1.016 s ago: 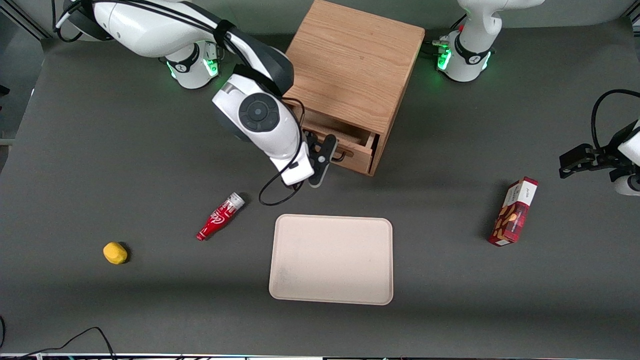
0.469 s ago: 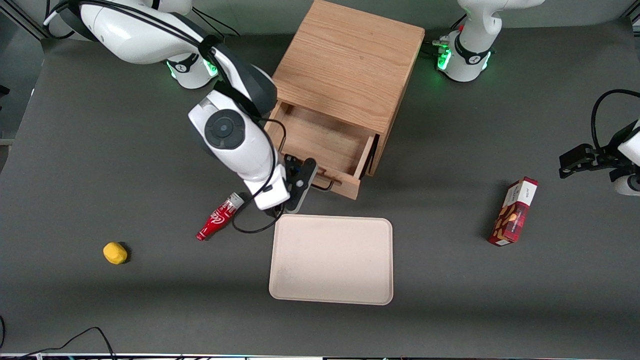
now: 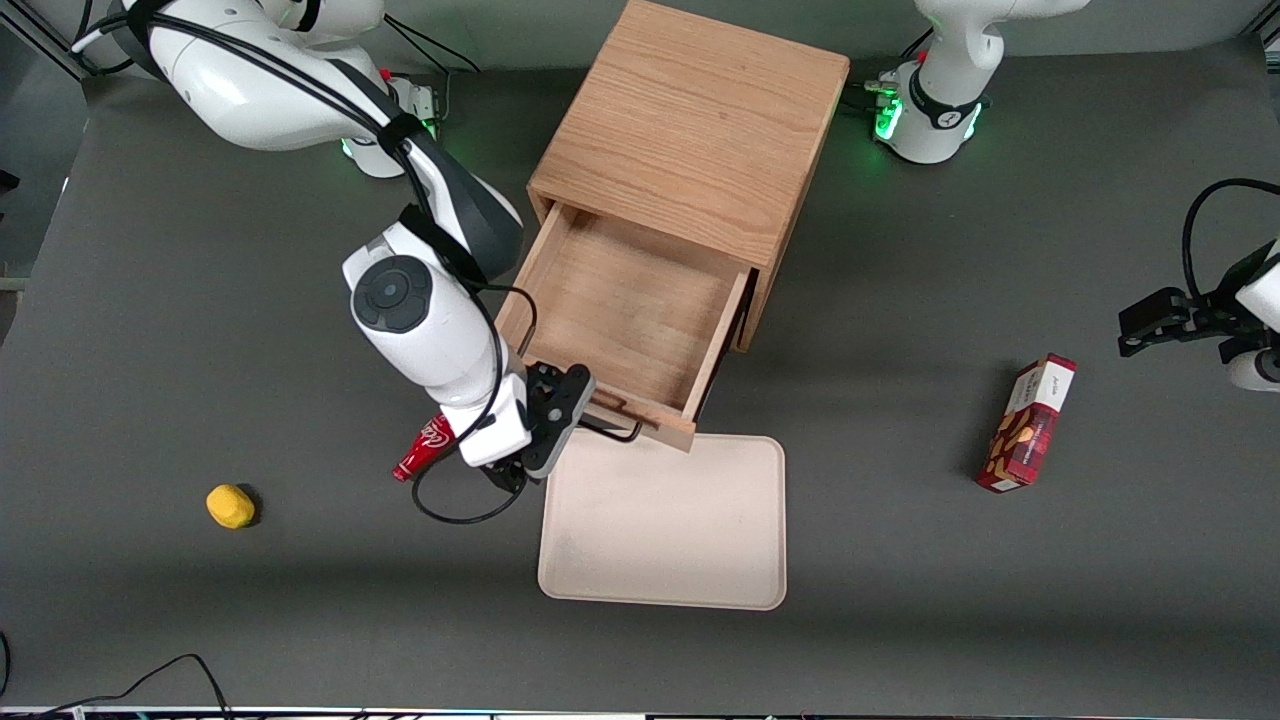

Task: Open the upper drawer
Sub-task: 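Pull the upper drawer outward by its handle with the right gripper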

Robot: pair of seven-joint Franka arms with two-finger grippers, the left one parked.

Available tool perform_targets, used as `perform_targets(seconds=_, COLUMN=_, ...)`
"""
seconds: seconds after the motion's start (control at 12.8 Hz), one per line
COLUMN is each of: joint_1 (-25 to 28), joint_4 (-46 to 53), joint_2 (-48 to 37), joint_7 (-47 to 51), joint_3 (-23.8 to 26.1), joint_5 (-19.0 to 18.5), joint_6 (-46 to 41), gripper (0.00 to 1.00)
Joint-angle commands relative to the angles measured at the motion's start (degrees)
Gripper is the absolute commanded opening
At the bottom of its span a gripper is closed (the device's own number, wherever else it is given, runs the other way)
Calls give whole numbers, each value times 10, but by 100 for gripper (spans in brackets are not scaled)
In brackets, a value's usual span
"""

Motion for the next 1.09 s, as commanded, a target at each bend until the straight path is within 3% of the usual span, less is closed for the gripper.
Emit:
perform_targets(seconds=0.0, joint_1=14, joint_4=43, joint_2=18, joint_7=-25, joint_3=-25, joint_5=-7, joint_6=2, gripper=100)
perform_targets(seconds=0.31, joint_1=13, joint_4=56, joint_2=26, joint_7=-31, joint_3=-33, joint_5=2, joint_6=4, gripper=100)
perform_targets(seconds=0.55, joint_1=14, joint_4=66, joint_2=27, joint_7=-24, joint_3=-33, joint_5=59, joint_6=5, gripper=100)
perform_targets(seconds=0.7, joint_1=12, joint_4=66, joint_2=27, joint_7=-28, joint_3=-33, joint_5=121, joint_6=4, gripper=100)
perform_targets(seconds=1.02, joint_1=4, joint_4=67, joint_2=17, joint_7=-29, joint_3=-33, joint_5=179, joint_6=-28, gripper=100)
